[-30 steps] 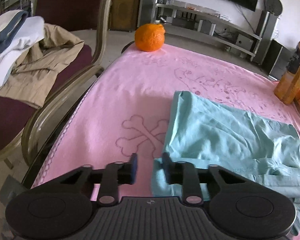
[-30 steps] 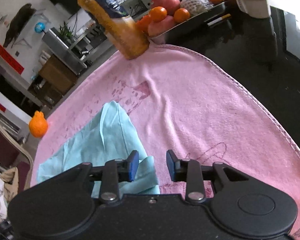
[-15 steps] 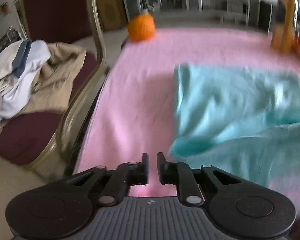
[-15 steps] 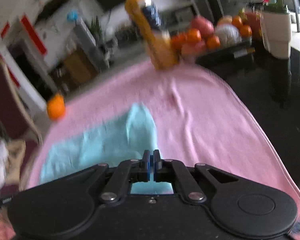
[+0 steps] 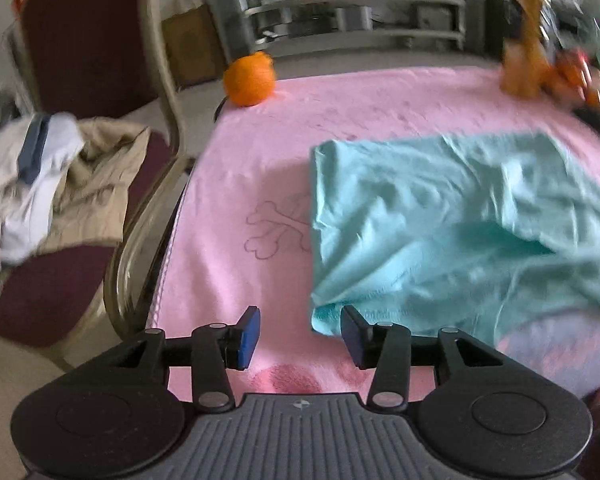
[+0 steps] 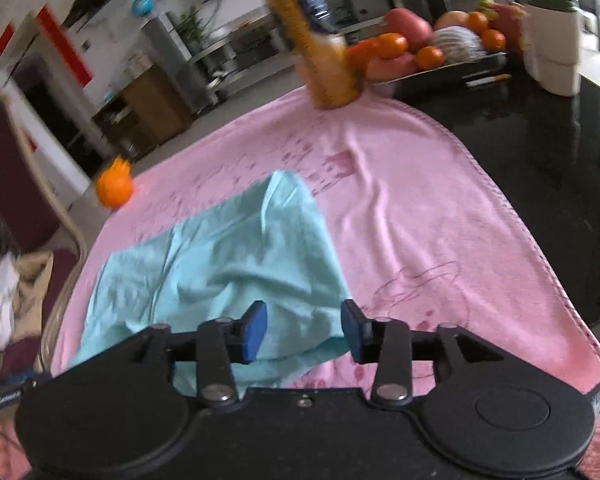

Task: Fold clothes

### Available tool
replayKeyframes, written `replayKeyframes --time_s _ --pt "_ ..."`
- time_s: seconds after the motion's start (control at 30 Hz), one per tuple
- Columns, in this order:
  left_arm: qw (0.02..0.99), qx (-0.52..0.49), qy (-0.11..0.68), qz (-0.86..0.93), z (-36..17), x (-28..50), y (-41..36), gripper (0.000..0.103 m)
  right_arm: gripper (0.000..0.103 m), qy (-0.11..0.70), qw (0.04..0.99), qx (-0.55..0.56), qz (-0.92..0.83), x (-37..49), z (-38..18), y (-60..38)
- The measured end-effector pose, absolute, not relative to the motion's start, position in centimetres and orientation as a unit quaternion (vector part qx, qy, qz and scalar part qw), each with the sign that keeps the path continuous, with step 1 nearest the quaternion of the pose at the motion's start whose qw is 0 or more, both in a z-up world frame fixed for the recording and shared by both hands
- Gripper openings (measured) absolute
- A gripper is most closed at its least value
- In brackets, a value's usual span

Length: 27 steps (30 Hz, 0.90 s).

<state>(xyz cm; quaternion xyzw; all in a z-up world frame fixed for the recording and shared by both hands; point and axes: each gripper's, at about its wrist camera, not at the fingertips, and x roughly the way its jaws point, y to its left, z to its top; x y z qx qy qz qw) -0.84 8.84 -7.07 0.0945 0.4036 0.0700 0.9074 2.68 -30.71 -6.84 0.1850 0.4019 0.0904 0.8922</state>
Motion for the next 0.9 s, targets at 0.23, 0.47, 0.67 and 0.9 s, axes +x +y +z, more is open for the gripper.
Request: replayKeyframes --time_s 0.23,0.47,0.67,0.9 --pt "0.906 0.117 0.403 0.062 -8.2 0.8 8.8 0.033 0.04 0.407 0.892 0.175 0.092 2.9 -7.6 -30.7" --pt "0.917 0.151 0.369 0.02 -8.5 0.8 7.5 0.036 0.04 0.4 0.899 0.124 0.124 3.0 -7.8 -29.4" --pt "0.907 0.18 0.378 0.036 -9.4 1.3 6.8 0.036 0.04 0.395 0.91 -0.017 0.124 2.5 -8.2 -25.3" --pt "0.904 0.151 0.395 0.06 -9.5 1.0 8.0 0.036 0.04 0.403 0.911 -0.051 0.066 1.4 -8.3 -26.5"
